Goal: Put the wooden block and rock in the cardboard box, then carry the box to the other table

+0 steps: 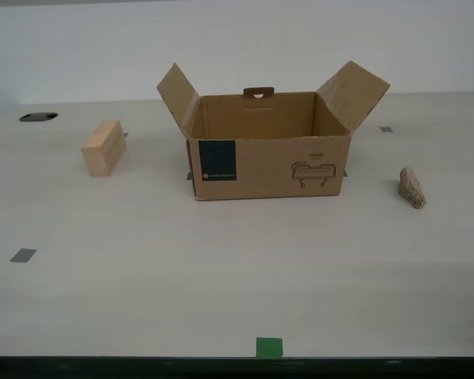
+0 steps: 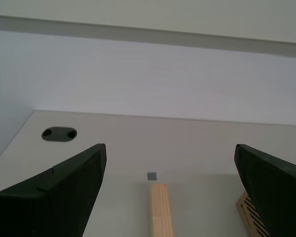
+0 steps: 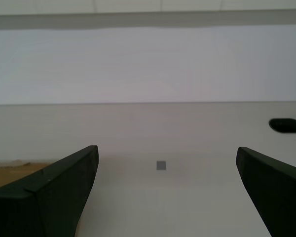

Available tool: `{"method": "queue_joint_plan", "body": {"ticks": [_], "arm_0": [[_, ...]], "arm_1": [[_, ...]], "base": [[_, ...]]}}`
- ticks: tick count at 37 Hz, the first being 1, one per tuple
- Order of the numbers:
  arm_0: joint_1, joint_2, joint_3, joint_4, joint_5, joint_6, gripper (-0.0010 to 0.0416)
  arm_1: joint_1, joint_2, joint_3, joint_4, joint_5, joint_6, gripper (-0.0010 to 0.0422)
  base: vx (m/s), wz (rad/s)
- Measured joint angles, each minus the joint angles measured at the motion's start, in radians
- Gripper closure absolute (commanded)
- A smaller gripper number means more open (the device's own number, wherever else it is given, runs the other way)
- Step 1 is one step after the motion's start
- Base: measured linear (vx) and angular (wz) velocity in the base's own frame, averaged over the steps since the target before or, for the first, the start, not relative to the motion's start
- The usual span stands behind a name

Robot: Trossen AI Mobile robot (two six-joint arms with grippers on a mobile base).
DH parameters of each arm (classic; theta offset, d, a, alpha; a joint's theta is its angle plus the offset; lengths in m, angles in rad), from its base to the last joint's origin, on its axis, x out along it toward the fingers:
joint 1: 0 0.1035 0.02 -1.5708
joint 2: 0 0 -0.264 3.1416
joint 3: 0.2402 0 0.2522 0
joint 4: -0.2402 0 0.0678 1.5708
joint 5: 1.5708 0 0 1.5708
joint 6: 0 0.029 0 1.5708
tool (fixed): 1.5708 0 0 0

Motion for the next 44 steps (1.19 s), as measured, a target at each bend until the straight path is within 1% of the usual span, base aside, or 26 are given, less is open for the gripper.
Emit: {"method": "queue_joint_plan", "body": {"ticks": [8, 13, 18, 21, 26, 30, 33, 35, 37, 39, 44], "arm_0": [[0.0, 0.0, 0.134, -0.211, 0.0, 0.008, 0.0016], [-0.001, 0.0, 0.224, -0.344, 0.0, 0.019, 0.0016], [0.0, 0.0, 0.307, -0.448, 0.0, 0.029, 0.0016], [-0.001, 0.0, 0.351, -0.496, 0.0, 0.031, 0.0016], [0.0, 0.0, 0.415, -0.565, 0.0, 0.035, 0.0016], [-0.001, 0.0, 0.462, -0.616, 0.0, 0.04, 0.0016], [-0.001, 0.005, 0.498, -0.664, 0.0, 0.056, 0.0016], [0.0, 0.013, 0.529, -0.705, 0.0, 0.068, 0.0016], [0.0, 0.025, 0.559, -0.757, 0.0, 0.073, 0.0016], [0.0, 0.04, 0.595, -0.811, 0.0, 0.075, 0.0016], [0.0, 0.076, 0.671, -0.902, 0.0, 0.076, 0.0016]], "arm_1": [[0.0, 0.0, 0.115, -0.207, 0.0, -0.012, 0.0057], [0.0, 0.0, 0.178, -0.28, 0.0, -0.025, 0.0057], [0.0, 0.005, 0.237, -0.339, 0.001, -0.058, 0.0057], [0.0, 0.029, 0.29, -0.388, 0.002, -0.061, 0.0057], [0.0, 0.101, 0.402, -0.515, 0.002, -0.06, 0.0057], [-0.001, 0.171, 0.494, -0.599, 0.007, -0.035, 0.0057], [-0.001, 0.224, 0.555, -0.638, 0.009, -0.014, 0.0057], [-0.002, 0.256, 0.592, -0.661, 0.009, -0.011, 0.0057], [-0.002, 0.283, 0.624, -0.679, 0.01, -0.01, 0.0057], [-0.002, 0.308, 0.653, -0.697, 0.018, -0.005, 0.0058], [-0.002, 0.361, 0.719, -0.742, 0.073, 0.005, 0.0057]], "base": [[0.0, 0.0], [0.0, 0.0], [0.0, 0.0], [0.0, 0.0], [0.0, 0.0], [0.0, 0.0], [0.0, 0.0], [0.0, 0.0], [0.0, 0.0], [0.0, 0.0], [0.0, 0.0]]}}
